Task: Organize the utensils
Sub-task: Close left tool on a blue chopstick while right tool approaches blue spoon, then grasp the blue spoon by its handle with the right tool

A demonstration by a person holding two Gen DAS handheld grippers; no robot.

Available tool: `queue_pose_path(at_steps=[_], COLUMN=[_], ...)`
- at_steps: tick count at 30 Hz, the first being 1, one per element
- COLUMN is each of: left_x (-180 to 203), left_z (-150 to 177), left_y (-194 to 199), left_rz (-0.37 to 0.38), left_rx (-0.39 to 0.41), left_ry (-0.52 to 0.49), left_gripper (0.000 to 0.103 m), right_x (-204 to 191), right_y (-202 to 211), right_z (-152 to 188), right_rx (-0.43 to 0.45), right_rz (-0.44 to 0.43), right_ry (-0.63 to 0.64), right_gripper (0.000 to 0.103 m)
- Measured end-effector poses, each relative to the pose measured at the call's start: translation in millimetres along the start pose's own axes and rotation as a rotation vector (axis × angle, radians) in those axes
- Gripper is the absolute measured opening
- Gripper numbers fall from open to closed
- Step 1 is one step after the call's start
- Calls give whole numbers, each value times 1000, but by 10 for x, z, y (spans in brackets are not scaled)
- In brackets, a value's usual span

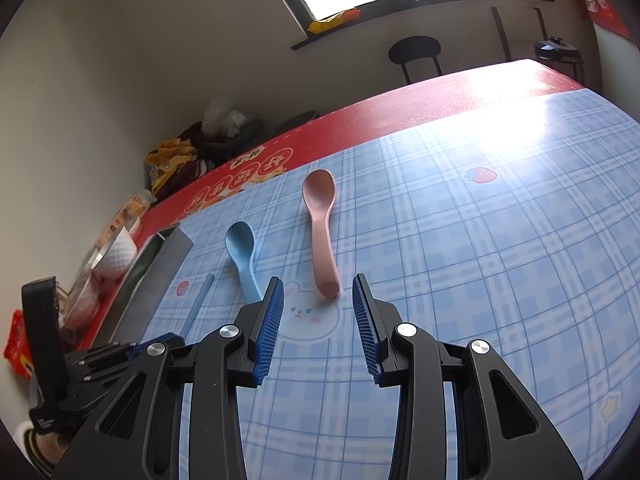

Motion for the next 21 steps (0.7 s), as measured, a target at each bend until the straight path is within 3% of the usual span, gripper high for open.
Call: queue_pose_path(at_steps=[6, 21], left_x=[32, -61], left_z=[34, -9], left_y=[26, 307], left_rz=[-13, 11], left_rx=[48, 194], left_ry=[-35, 40], left_gripper=[6, 6], right_x=[-9, -164], right_y=[0, 31], right_z=[5, 17], right_rx=[-1, 30], right_rz=[-3, -12], right_ry=[-5, 71], right_gripper=[36, 36])
Point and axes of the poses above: each gripper's, at about its wrist camera, not at the fingertips, and y roughly against the way its jaws point, x to its right, z to its underside, the point moved 10 cm from there along -y, roughly the way its jaws point, and after that the axes turned 15 degrees about z, right-handed, at the moved point
